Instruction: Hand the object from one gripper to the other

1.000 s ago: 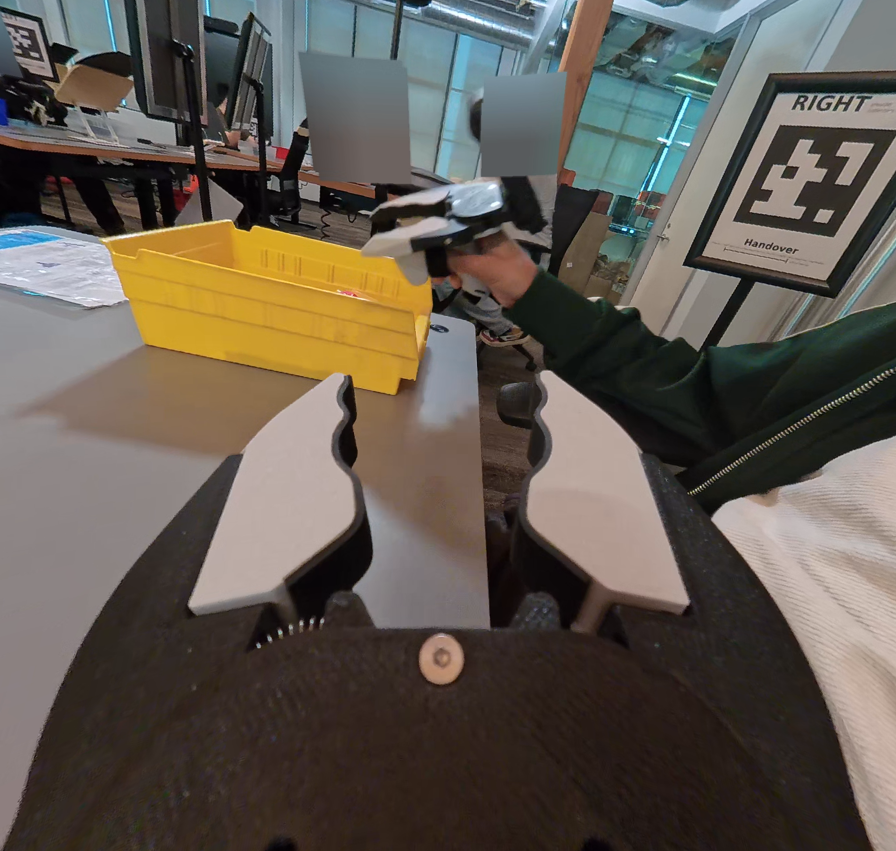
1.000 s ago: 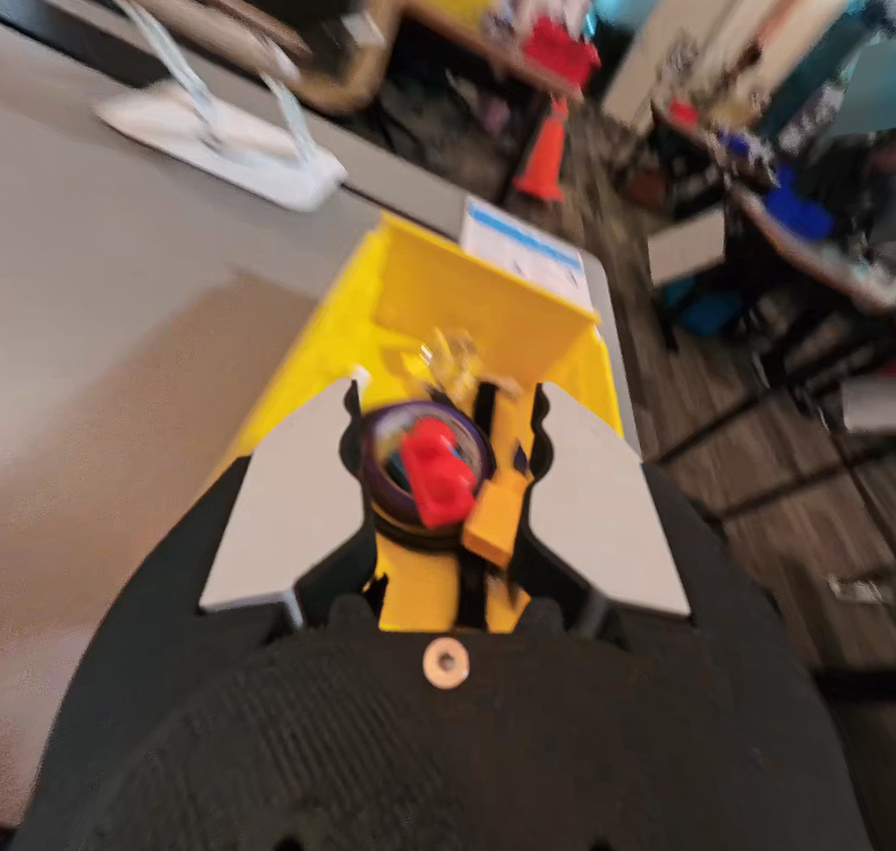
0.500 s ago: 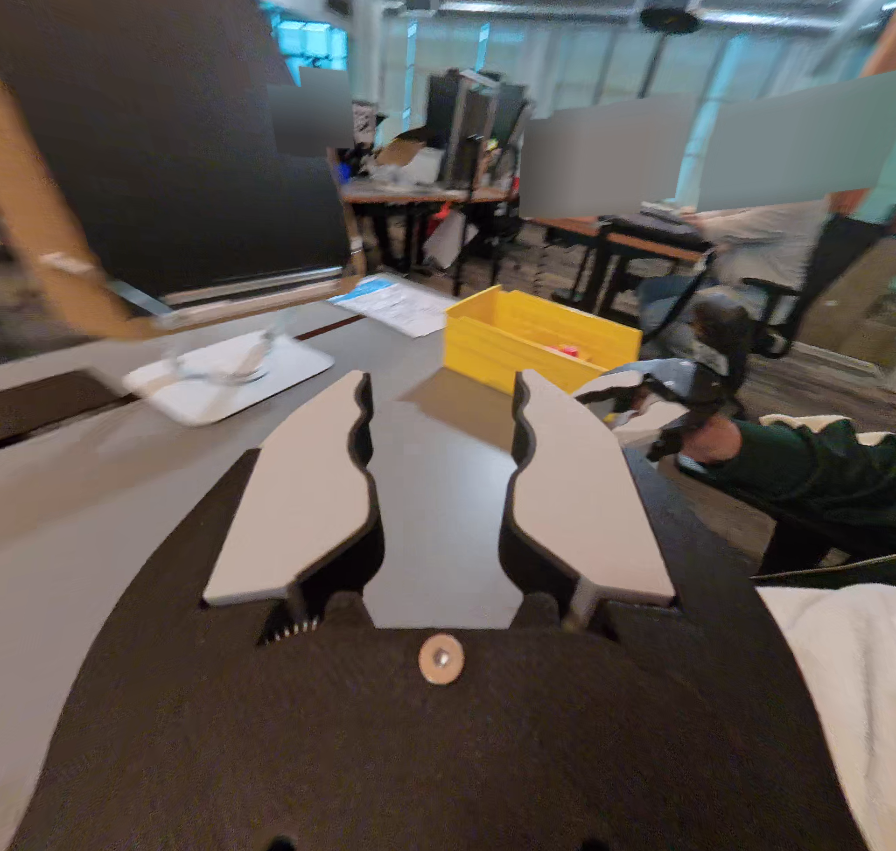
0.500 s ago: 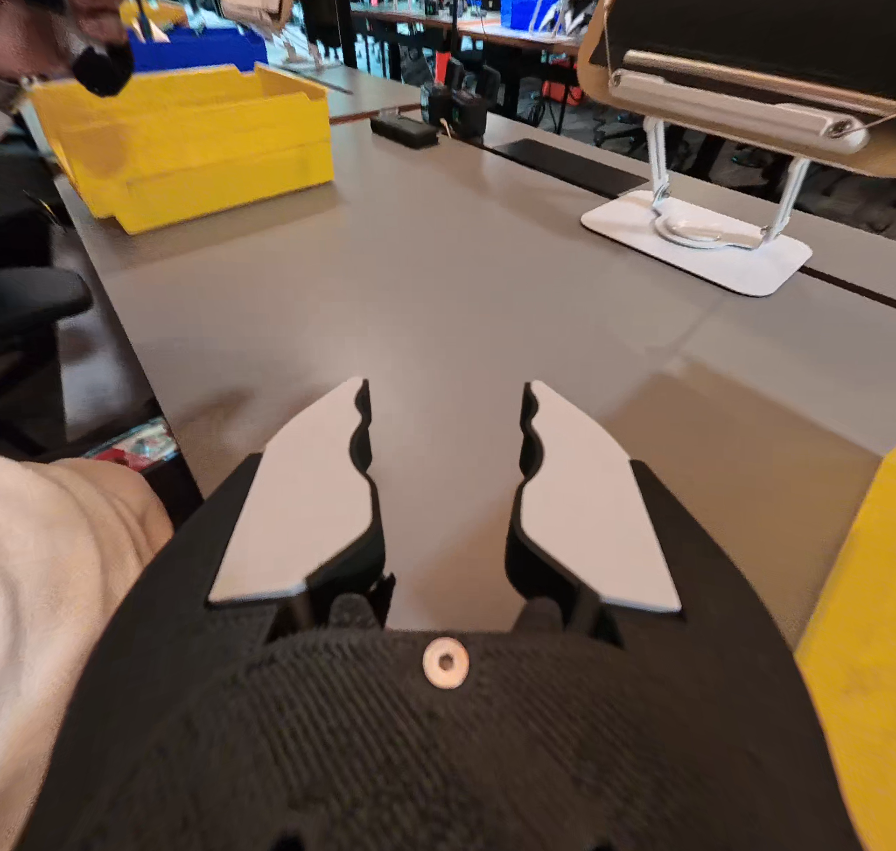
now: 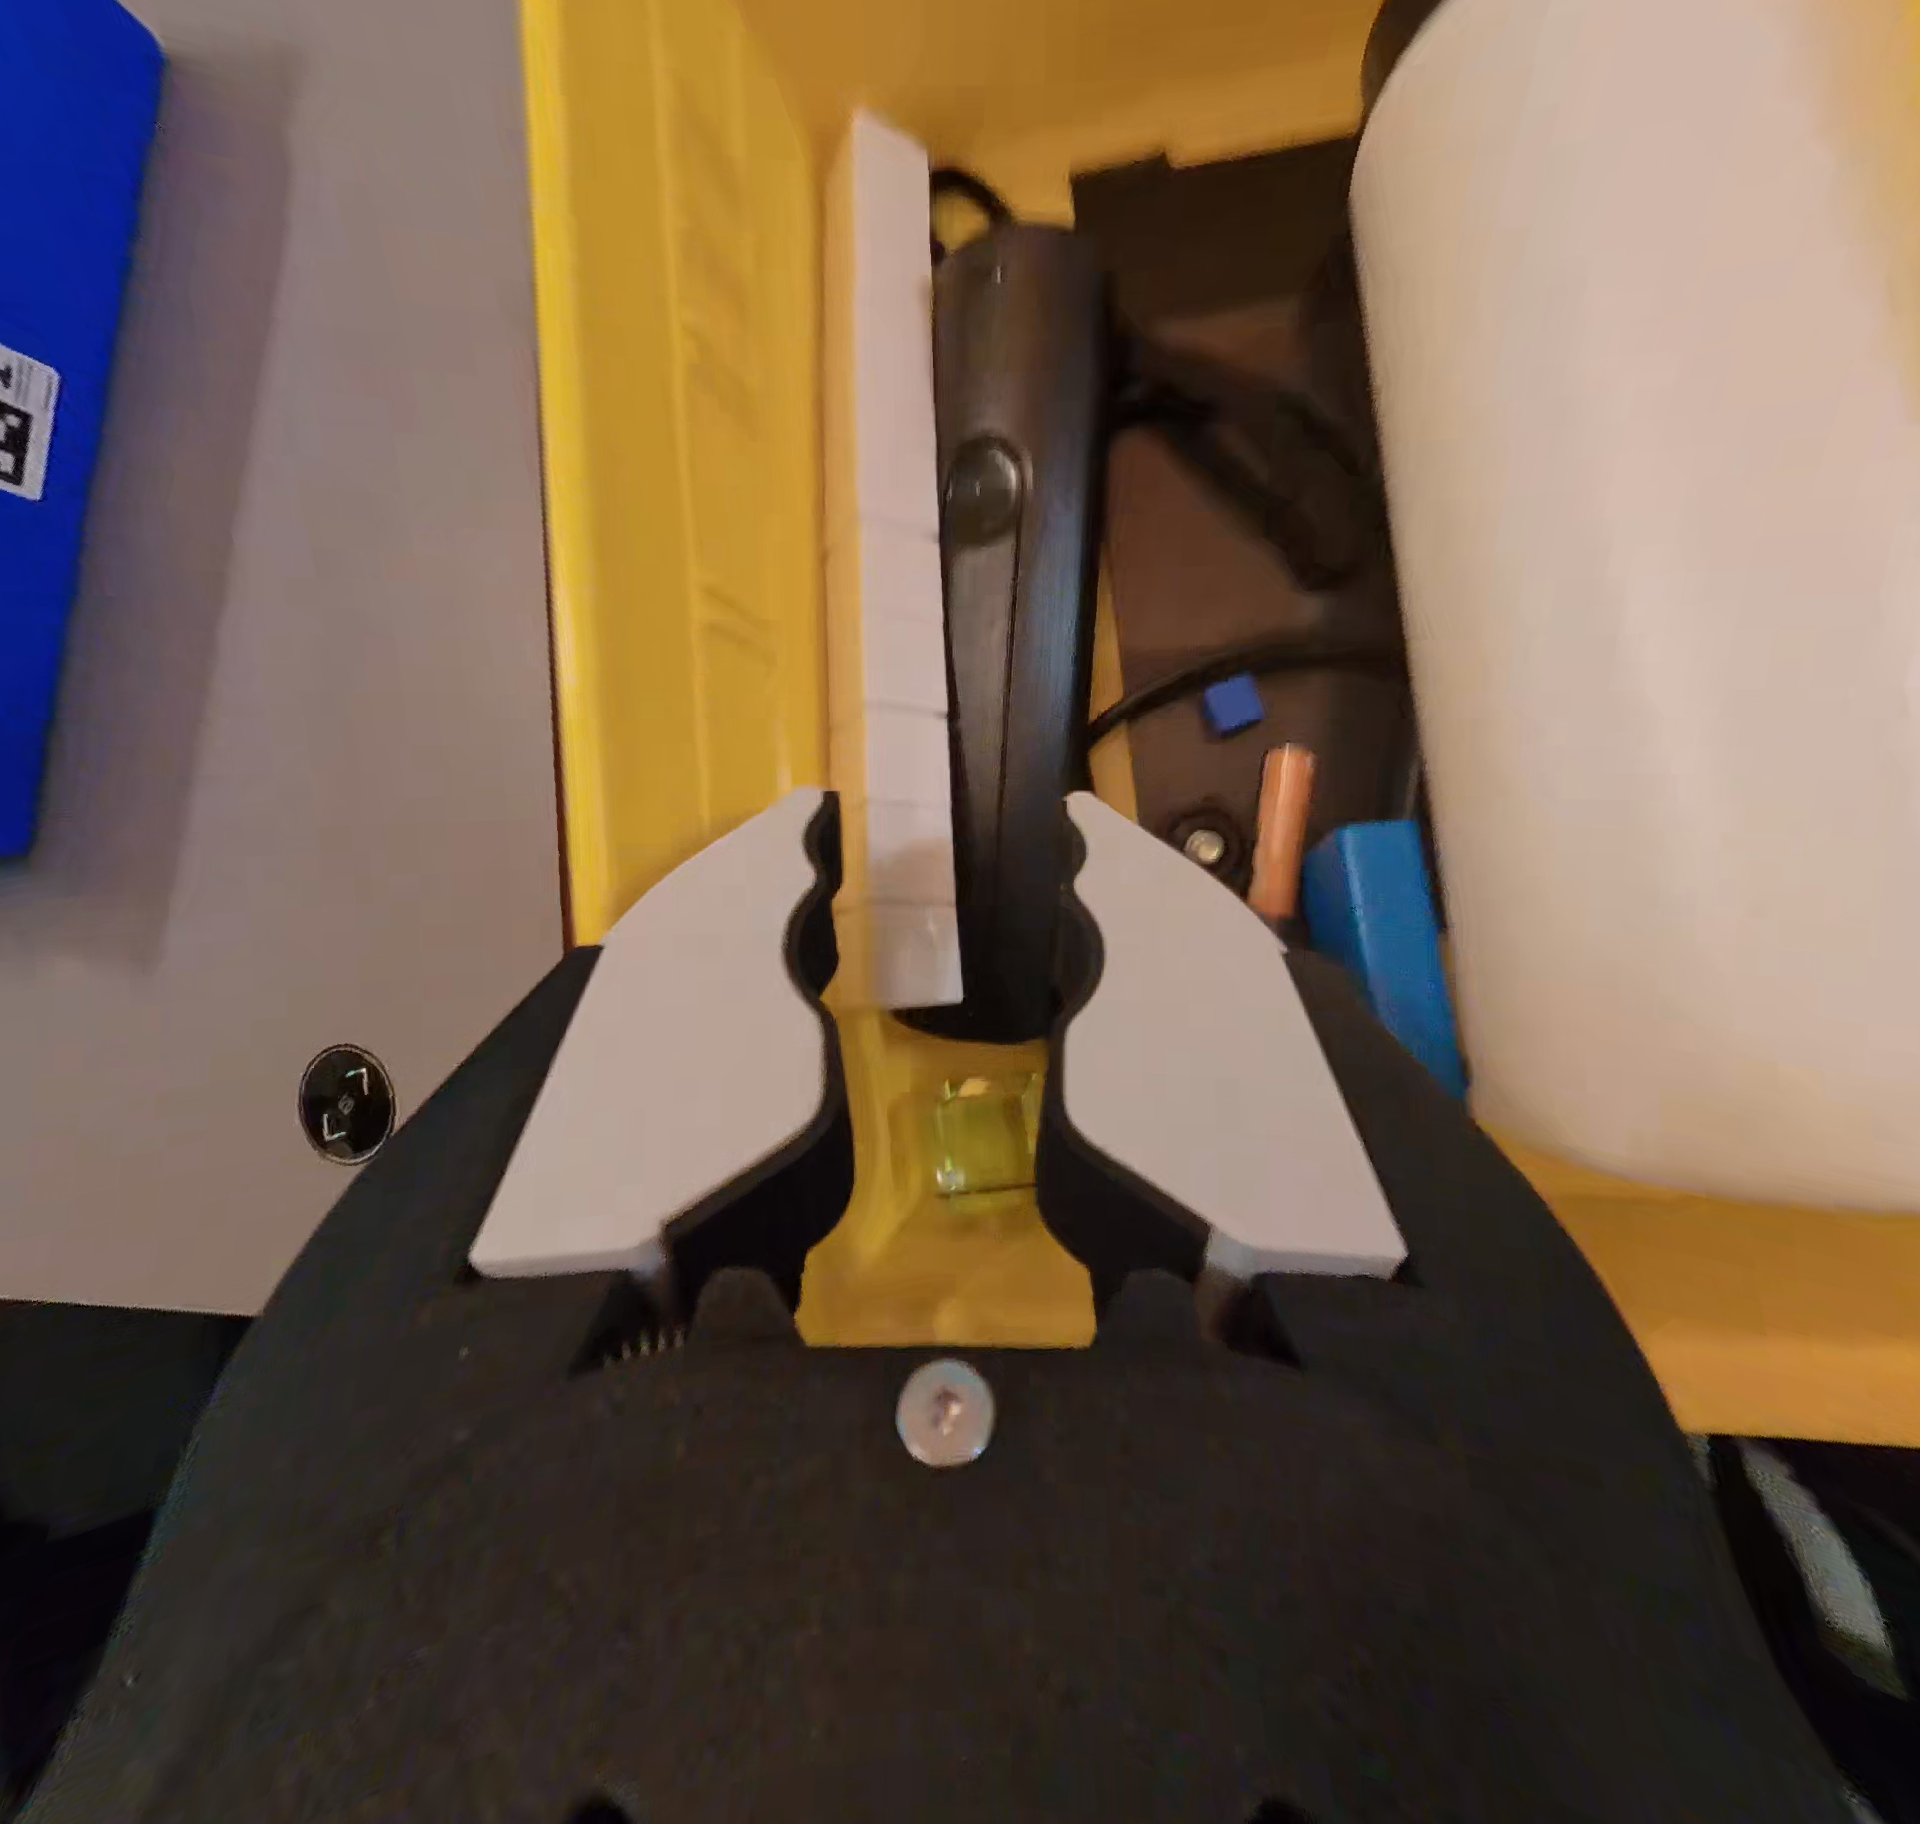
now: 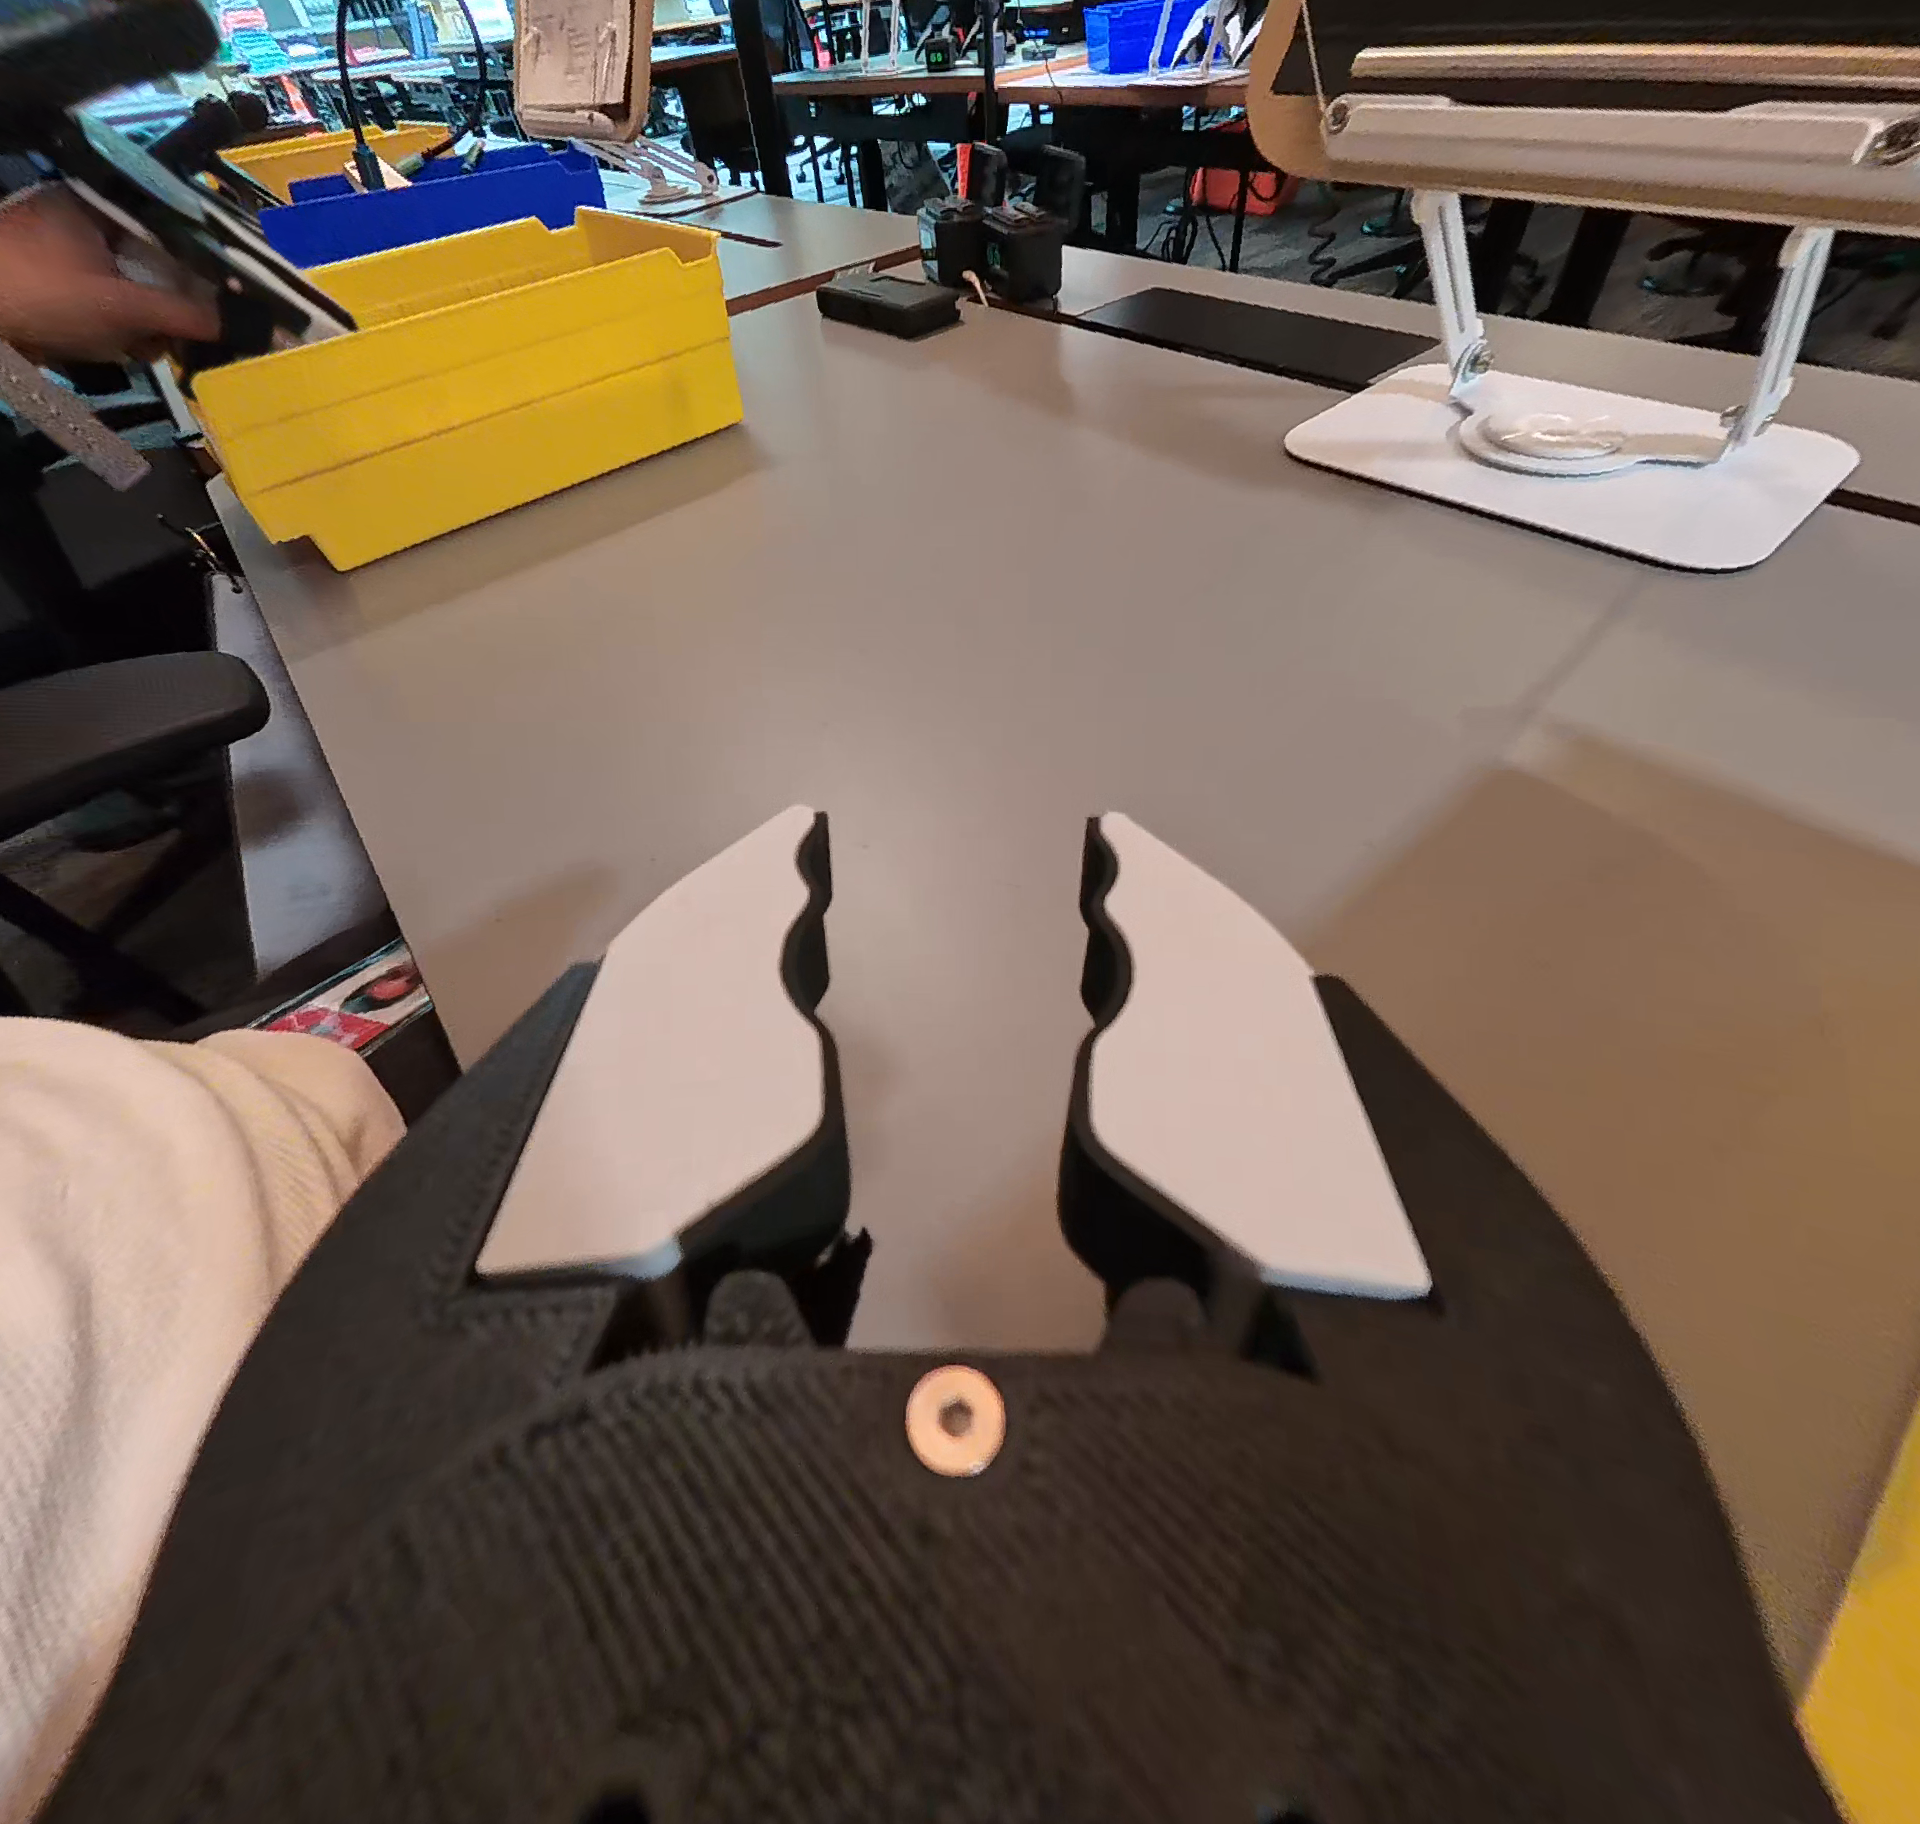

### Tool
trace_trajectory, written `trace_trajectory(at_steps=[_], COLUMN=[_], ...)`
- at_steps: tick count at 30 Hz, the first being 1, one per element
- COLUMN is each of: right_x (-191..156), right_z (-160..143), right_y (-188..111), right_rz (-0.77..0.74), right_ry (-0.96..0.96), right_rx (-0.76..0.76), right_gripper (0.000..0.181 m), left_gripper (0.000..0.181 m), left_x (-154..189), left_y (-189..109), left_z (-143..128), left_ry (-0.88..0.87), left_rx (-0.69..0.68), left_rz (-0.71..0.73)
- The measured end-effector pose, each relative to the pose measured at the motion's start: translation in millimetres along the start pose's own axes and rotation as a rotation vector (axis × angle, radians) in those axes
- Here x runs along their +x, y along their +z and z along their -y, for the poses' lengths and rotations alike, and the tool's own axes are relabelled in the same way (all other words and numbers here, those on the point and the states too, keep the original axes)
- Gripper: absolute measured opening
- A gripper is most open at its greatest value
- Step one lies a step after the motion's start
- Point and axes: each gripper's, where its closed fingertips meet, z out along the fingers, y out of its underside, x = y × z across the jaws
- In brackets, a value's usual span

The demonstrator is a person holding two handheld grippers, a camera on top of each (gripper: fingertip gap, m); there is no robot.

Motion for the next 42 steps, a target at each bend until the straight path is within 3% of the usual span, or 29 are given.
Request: trace_trajectory(at_steps=[1,7,11,15,24,30,32,33,34,42], right_x=[-1,1,2,2,1,1,1,1,1,1], right_z=[0,0,1,1,-1,0,1,1,1,3], right_y=[0,-2,-3,-3,-2,-3,-3,-3,-3,1], right_rz=[0.002,-0.002,0.007,0.021,0.026,0.027,0.027,0.026,0.027,0.036], right_ry=[0.003,0.021,0.045,0.065,0.067,0.071,0.073,0.075,0.076,0.092], right_rx=[0.000,0.010,0.019,0.024,0.017,0.022,0.025,0.025,0.026,0.037], right_gripper=[0.047,0.046,0.045,0.045,0.044,0.044,0.044,0.044,0.044,0.043], left_gripper=[0.036,0.036,0.037,0.039,0.046,0.052,0.044,0.024,0.016,0.015], left_x=[1,6,30,52,70,81,83,86,83,39], left_y=[3,1,-13,-26,-40,-19,-12,-14,-15,-73], left_z=[-4,-1,4,-11,-43,-51,-57,-53,-47,-8], left_ry=[0.026,0.128,0.066,0.018,0.072,0.081,0.103,0.089,0.084,-0.031], left_rx=[-0.011,-0.016,0.016,-0.066,-0.205,-0.316,-0.368,-0.354,-0.318,0.013], left_rz=[0.008,0.092,-0.093,-0.272,-0.339,-0.400,-0.387,-0.404,-0.383,-0.310])
